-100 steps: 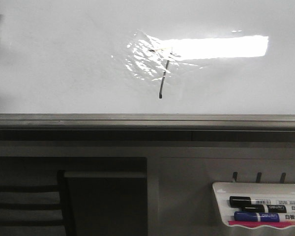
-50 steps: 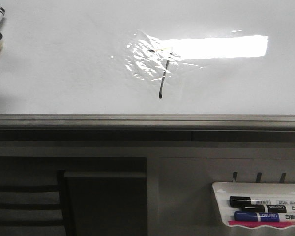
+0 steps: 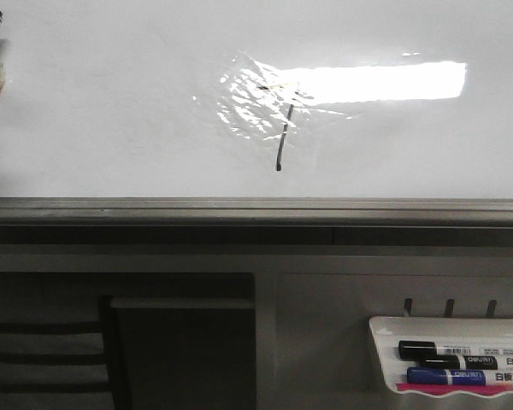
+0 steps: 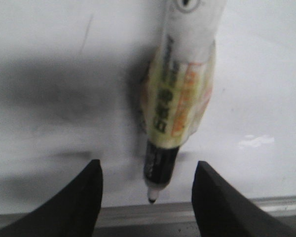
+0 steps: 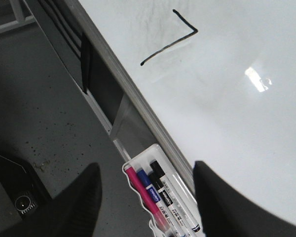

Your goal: Write number 7 on whiteboard

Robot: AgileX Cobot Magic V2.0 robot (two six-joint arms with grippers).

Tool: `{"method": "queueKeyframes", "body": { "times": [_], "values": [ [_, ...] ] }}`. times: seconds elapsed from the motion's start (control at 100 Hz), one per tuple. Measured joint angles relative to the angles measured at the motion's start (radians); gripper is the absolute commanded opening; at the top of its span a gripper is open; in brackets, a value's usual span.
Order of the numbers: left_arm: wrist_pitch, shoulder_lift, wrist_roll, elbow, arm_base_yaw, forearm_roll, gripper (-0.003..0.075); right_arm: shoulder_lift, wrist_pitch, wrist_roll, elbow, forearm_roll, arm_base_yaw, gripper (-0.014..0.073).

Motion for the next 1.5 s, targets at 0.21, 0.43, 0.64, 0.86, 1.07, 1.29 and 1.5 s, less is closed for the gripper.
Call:
{"method": "queueKeyframes", "body": {
  "times": [0.21, 0.43, 0.64, 0.86, 1.07, 1.29, 1.5],
  "values": [
    [0.111, -0.198, 0.002, -0.007, 0.000, 0.023, 0.0388, -0.038, 0.031, 0.280, -0.031, -0.076, 0.000, 0.0374],
    [0.120, -0.475, 0.023, 0.096, 0.000, 0.018, 0.0388, -0.098, 0.058, 0.668, 0.039, -0.284, -0.002, 0.0374],
    [0.004, -0.703, 0.173, 0.324, 0.000, -0.143, 0.0388, -0.214, -0.203, 0.719, 0.266, -0.288, -0.004, 0.0374],
    [-0.108, -0.782, 0.255, 0.482, 0.000, -0.307, 0.0371, -0.252, -0.425, 0.723, 0.443, -0.288, -0.004, 0.0332],
    [-0.138, -0.782, 0.263, 0.505, 0.000, -0.319, 0.0107, -0.255, -0.455, 0.727, 0.490, -0.288, -0.004, 0.0026],
    [-0.164, -0.782, 0.293, 0.505, 0.000, -0.294, -0.0020, -0.255, -0.441, 0.727, 0.493, -0.288, -0.004, -0.0071],
    [-0.164, -0.782, 0.300, 0.505, 0.000, -0.285, -0.0020, -0.255, -0.372, 0.727, 0.493, -0.288, -0.004, -0.0071]
  ]
}}
